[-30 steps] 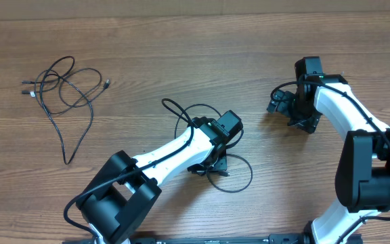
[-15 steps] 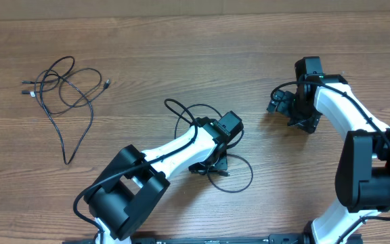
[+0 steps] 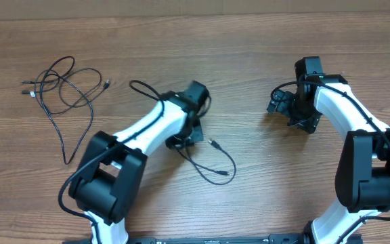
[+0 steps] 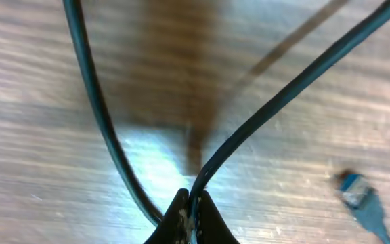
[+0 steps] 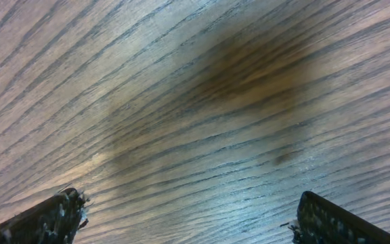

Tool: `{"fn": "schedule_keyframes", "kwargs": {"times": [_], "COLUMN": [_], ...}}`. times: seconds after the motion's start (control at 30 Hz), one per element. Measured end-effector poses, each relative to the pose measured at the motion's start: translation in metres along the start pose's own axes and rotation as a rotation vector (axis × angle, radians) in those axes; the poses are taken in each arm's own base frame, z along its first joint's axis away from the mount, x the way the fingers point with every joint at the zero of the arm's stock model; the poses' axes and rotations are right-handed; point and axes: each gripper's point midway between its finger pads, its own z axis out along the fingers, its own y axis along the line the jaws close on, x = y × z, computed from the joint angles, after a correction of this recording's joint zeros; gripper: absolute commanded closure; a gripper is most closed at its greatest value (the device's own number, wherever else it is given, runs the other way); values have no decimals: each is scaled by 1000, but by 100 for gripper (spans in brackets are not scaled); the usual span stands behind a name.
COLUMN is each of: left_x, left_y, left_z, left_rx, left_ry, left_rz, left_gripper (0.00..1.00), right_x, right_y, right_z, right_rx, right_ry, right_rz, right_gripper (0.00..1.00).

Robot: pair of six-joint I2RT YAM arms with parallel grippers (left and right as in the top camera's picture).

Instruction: Untangle cables

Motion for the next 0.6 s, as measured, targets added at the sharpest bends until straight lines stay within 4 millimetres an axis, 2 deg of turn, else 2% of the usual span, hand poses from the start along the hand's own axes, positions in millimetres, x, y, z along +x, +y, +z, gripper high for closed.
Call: {"fn": "schedule_keyframes", "kwargs": {"times": [0.07, 0.23, 0.37, 0.47, 0.6], "left_x": [-5, -10, -4, 11, 22], "left_y": [6, 15, 19, 22, 21], "left_z": [0, -1, -1, -2, -3], "left_rx": [-1, -5, 0, 4, -3], "left_ry": [-1, 5, 47, 118, 157], "left_rz": [-10, -13, -23, -30, -25], "left_gripper": [93, 71, 67, 56, 58], "right_x": [0, 0, 0, 0, 0], "right_y": [0, 0, 0, 0, 0], "right_z": [0, 0, 0, 0, 0], "right_rx": [0, 0, 0, 0, 0], "right_ry": [0, 0, 0, 0, 0], "right_rz": [0, 0, 0, 0, 0], "right_gripper": [0, 0, 0, 0, 0]}}
